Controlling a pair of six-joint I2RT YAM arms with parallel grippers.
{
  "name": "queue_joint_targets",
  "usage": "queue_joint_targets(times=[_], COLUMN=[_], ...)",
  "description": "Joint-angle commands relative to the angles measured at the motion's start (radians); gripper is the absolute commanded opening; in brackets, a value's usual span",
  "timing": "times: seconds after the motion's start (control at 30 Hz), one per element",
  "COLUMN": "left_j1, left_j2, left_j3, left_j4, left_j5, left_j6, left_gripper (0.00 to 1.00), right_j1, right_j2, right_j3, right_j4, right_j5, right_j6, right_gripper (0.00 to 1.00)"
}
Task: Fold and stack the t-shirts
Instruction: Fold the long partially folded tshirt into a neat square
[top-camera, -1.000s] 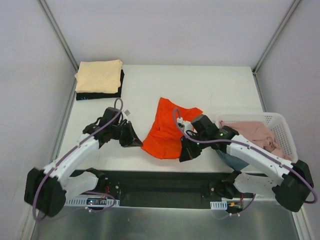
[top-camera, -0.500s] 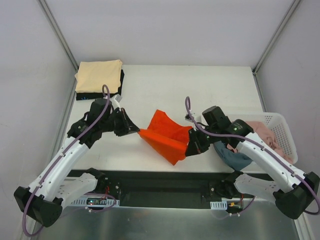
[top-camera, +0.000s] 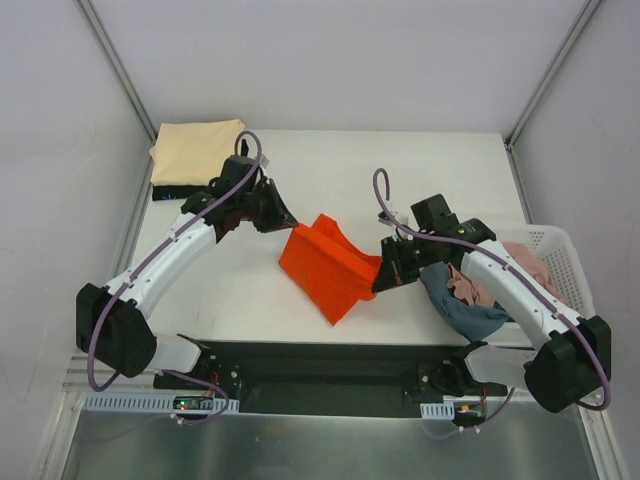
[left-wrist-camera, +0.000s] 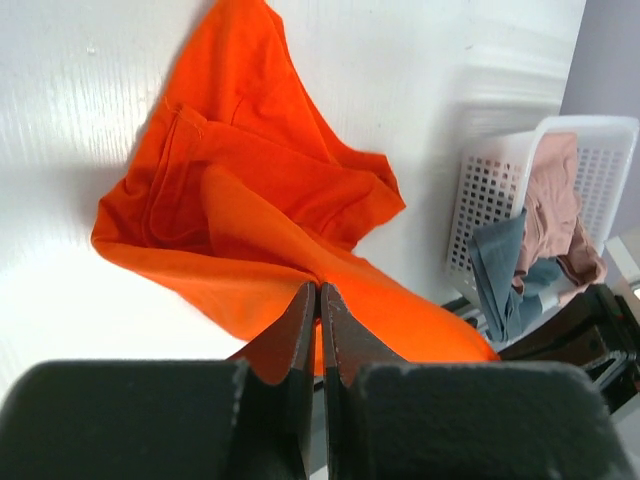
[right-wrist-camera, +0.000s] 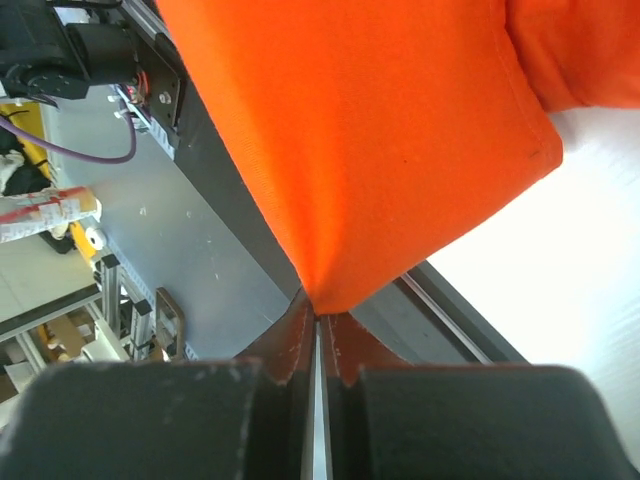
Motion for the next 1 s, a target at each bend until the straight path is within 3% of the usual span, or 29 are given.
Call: queue_joint_targets(times=[0.0,0.13,0.33,0.57,0.73,0.97], left_j1=[-0.001,0.006,0.007,0.009,0.009,0.009], left_j2=[0.018,-0.089,-0.353,-0.615,-0.732,-0.658], left_j3=[0.055,-0.045,-0.286,-0.565,-0.626,-0.551], left_j4=[0.052,0.050,0.050,0.034,-0.006,-0.009], left_j5=[-0.049,-0.131,-0.225,-0.276,-0.342,-0.370], left_j6=[0.026,0.000,-0.075,-0.216,-0.270,-0.268], left_gripper=[0.00,0.00,0.00,0.00,0.00,0.00], right_j1=[-0.007,0.056,0.292,0.403,0.440,0.388], right_j2=[0.002,-0.026,0.008,0.067,0.092,0.055], right_j3=[0.023,0.025,0.038,-0.020,-0.050,-0.073], right_j4=[0.023,0.060,0.149,0.363,0.408,0.405], right_j5=[-0.089,-0.173,-0.129,-0.067,0.023,0.189], right_j6=[-0.013,-0.031,-0.030,0.010,0.030,0.030], right_gripper=[0.01,0.01,0.01,0.01,0.01,0.01])
